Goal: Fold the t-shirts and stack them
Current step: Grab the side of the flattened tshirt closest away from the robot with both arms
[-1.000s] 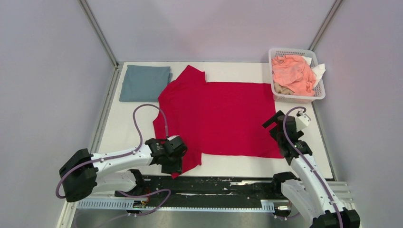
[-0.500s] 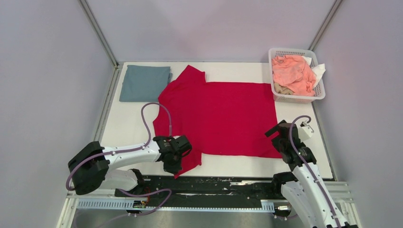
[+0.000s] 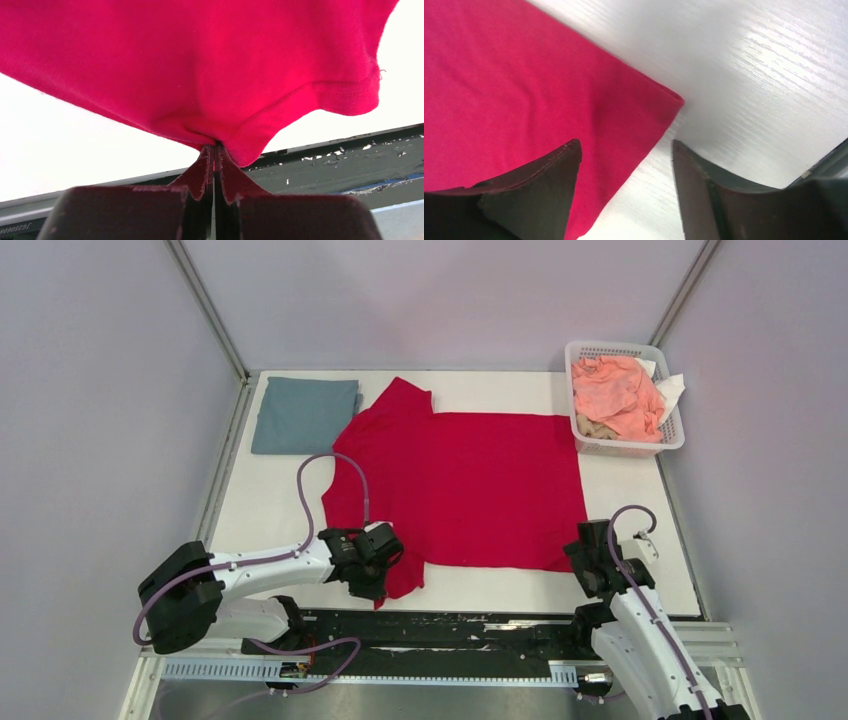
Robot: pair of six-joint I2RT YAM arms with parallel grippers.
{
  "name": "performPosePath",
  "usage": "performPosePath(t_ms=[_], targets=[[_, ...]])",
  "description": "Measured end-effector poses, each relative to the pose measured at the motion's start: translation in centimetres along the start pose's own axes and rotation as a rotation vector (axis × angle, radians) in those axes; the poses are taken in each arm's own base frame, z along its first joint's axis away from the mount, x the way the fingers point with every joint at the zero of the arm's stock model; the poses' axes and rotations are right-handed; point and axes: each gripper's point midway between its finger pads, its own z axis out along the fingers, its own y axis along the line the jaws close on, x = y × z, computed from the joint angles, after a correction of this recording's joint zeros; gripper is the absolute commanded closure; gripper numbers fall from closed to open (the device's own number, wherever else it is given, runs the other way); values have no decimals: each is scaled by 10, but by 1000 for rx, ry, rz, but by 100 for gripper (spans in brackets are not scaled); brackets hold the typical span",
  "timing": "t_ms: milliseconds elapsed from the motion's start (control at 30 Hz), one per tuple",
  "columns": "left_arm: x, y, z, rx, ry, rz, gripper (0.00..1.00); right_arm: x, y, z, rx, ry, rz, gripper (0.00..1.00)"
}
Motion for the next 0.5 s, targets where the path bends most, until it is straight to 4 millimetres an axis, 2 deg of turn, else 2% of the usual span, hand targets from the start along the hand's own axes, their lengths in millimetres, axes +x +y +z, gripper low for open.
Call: performPosePath(t_ms=[100, 267, 500], targets=[[-2, -2, 0, 11, -10, 12, 100, 4, -7, 7, 23, 0, 13, 41], [-4, -3, 1, 12, -13, 21, 100, 2, 2, 12, -14, -23, 59, 48], [-11, -3, -2, -1, -46, 24, 100, 2, 4, 16, -10, -26, 71, 72]])
